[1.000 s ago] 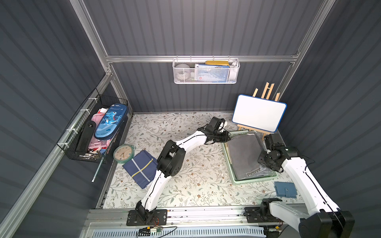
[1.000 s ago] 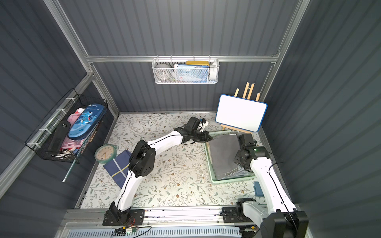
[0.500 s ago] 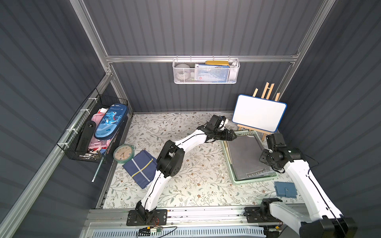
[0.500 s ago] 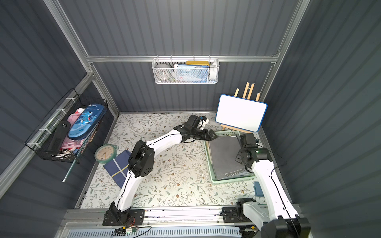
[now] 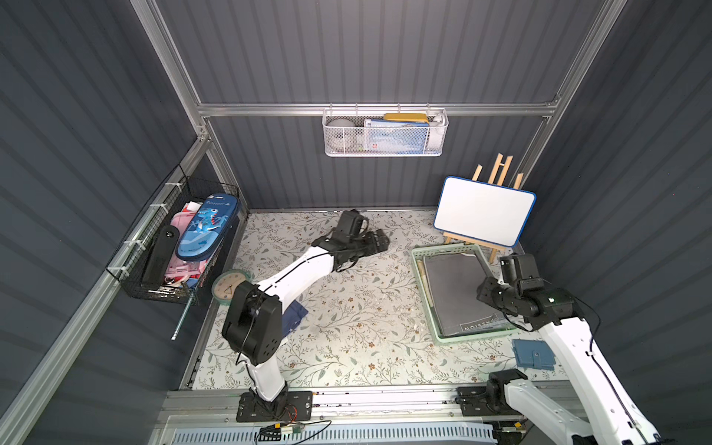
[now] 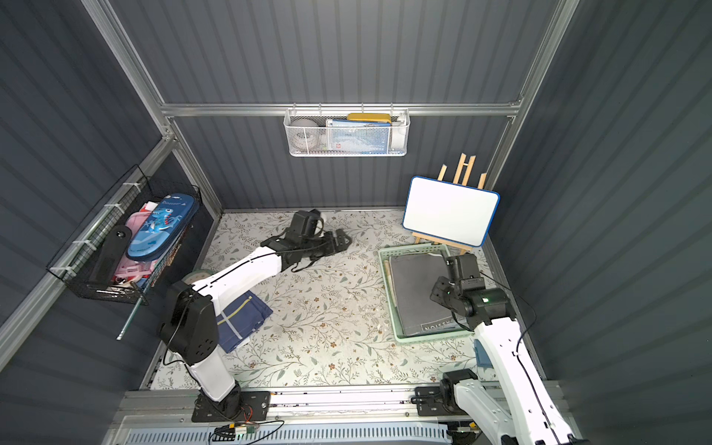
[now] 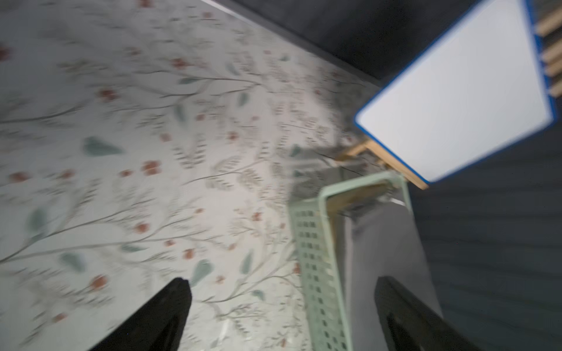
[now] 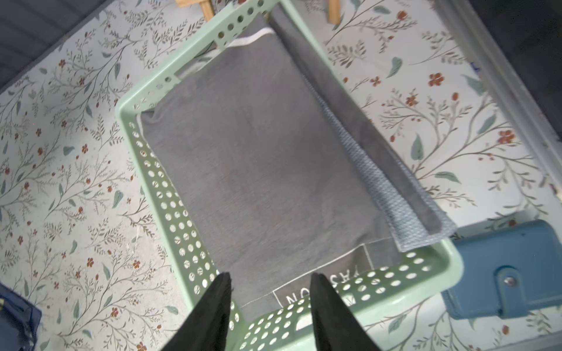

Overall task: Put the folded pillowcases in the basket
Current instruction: Place the pillowcase in the basket, then adjust the pillowcase in the basket, then move the pillowcase to the center of the board.

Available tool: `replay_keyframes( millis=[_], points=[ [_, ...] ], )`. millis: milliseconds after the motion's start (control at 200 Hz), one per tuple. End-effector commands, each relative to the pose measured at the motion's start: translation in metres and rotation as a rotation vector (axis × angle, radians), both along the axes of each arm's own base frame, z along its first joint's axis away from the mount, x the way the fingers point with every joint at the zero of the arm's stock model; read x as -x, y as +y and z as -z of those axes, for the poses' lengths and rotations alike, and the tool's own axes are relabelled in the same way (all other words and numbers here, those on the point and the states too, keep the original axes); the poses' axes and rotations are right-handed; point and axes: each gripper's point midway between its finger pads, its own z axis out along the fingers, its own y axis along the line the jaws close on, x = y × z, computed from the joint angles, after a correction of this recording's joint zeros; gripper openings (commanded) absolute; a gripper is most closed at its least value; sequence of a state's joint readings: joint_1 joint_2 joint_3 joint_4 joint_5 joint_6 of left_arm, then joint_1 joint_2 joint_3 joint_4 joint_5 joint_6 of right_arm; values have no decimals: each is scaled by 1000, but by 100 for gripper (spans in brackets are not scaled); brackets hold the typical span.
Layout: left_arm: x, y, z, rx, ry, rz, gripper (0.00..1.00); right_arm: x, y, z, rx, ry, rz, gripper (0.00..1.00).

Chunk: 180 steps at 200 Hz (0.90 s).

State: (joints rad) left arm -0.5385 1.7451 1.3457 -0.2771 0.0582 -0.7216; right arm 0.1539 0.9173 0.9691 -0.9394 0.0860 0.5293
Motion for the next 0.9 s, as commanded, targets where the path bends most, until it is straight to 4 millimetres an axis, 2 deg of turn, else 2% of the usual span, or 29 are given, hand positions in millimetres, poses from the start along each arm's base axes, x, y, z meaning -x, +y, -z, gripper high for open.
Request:
replay_keyframes(
  millis=[0,155,295,495,650,895],
  points=[
    [19,77,40,-111,172,-338,99,-6,17,3,-38,-10,-39,48],
    [68,146,58,-226,336,-742,99,-16,30,1,-63,-34,-84,48],
    [120,184,72,-305,498,-1016,100,-23,39,5,-78,-28,-130,48],
    [163,200,84,-311,625,-1183,100,-25,39,6,-53,-27,-167,48],
    [173,217,91,-278,649,-1245,99,-25,43,1,-78,-72,-175,48],
    [137,245,107,-216,575,-1194,99,-22,43,5,-82,-89,-178,48]
  ],
)
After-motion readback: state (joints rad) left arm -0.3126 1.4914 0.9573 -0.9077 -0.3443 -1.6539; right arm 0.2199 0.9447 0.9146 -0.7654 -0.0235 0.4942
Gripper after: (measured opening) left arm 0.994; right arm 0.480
